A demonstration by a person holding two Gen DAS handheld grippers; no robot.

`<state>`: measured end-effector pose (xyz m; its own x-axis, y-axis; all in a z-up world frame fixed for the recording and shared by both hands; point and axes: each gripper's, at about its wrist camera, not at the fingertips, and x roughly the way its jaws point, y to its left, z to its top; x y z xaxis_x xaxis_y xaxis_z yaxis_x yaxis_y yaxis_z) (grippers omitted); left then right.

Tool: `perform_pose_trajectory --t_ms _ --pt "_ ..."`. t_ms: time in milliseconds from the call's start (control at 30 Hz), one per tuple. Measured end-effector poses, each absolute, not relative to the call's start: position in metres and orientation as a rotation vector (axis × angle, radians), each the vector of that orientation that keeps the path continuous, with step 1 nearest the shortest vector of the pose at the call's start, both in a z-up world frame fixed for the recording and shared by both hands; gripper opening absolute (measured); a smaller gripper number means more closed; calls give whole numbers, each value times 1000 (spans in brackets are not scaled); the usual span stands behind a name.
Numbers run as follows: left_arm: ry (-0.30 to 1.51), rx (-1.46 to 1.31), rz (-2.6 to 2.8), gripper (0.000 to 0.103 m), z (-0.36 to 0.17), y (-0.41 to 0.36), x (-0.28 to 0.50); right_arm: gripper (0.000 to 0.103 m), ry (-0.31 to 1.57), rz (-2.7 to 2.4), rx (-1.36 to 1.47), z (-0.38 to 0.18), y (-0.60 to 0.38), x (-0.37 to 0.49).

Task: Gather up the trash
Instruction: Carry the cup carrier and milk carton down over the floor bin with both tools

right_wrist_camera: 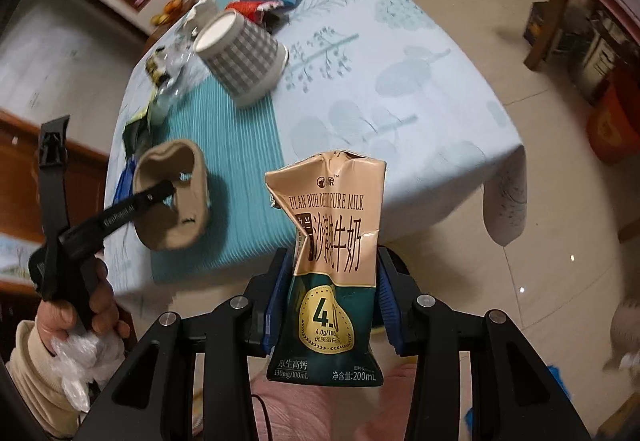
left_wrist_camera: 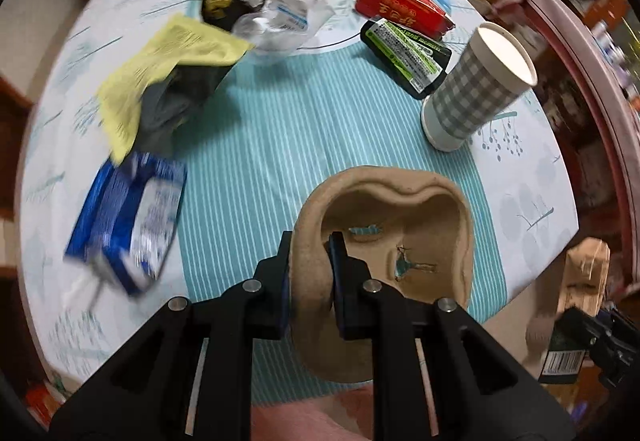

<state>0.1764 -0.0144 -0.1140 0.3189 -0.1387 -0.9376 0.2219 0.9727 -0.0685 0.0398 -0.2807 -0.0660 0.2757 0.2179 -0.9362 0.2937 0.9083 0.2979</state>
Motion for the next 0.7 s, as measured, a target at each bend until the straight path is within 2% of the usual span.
perform_pose_trajectory --t_ms 333,700 --pt "1161 -17 -112 13 -113 -24 77 40 1334 71 457 -108 -290 -15" --pt "1211 28 -154 11 -160 -48 -8 40 1420 102 482 -202 -271 -43"
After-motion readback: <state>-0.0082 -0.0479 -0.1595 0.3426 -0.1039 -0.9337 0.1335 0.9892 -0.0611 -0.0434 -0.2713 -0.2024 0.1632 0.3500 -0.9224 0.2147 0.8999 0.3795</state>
